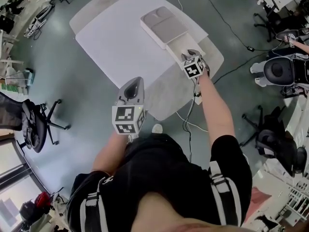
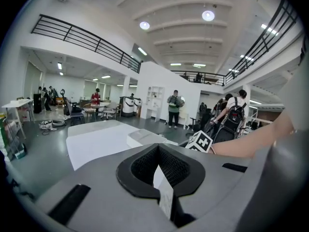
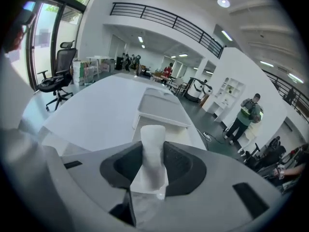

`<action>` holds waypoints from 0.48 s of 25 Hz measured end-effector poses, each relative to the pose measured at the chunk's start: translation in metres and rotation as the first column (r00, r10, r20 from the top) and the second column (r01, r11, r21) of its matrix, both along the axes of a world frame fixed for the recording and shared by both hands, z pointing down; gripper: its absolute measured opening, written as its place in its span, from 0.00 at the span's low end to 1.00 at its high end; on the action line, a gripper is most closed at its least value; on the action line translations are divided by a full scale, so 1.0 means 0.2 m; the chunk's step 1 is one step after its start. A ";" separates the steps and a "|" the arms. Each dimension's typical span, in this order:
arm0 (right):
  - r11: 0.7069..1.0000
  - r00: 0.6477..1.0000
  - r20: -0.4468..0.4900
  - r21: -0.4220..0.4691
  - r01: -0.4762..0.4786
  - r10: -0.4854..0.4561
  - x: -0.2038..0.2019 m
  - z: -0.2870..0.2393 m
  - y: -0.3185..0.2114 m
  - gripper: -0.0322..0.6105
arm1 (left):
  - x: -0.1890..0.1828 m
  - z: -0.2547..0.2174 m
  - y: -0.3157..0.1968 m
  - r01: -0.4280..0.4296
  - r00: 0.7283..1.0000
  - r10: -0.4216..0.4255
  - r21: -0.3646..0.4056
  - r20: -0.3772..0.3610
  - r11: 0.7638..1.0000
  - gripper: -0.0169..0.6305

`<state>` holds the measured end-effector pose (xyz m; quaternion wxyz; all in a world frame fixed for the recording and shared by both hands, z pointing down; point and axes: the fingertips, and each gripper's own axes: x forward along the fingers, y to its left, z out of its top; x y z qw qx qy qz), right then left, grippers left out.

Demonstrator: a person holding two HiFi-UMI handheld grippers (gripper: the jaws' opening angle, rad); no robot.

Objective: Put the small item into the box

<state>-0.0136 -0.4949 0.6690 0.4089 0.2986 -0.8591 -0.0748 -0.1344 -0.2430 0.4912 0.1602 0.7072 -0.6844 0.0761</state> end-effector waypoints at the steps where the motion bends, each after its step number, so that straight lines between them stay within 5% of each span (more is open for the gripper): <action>1: 1.000 0.999 -0.029 -0.009 0.022 -0.022 -0.01 0.03 -0.01 0.25 | -0.01 0.01 -0.01 0.004 1.000 -0.004 -0.005 0.000 1.000 0.04; 12: 0.984 0.977 -0.178 -0.156 0.087 -0.115 -0.07 0.24 -0.09 0.25 | -0.09 0.07 -0.03 0.062 0.998 -0.062 -0.046 -0.008 0.997 0.04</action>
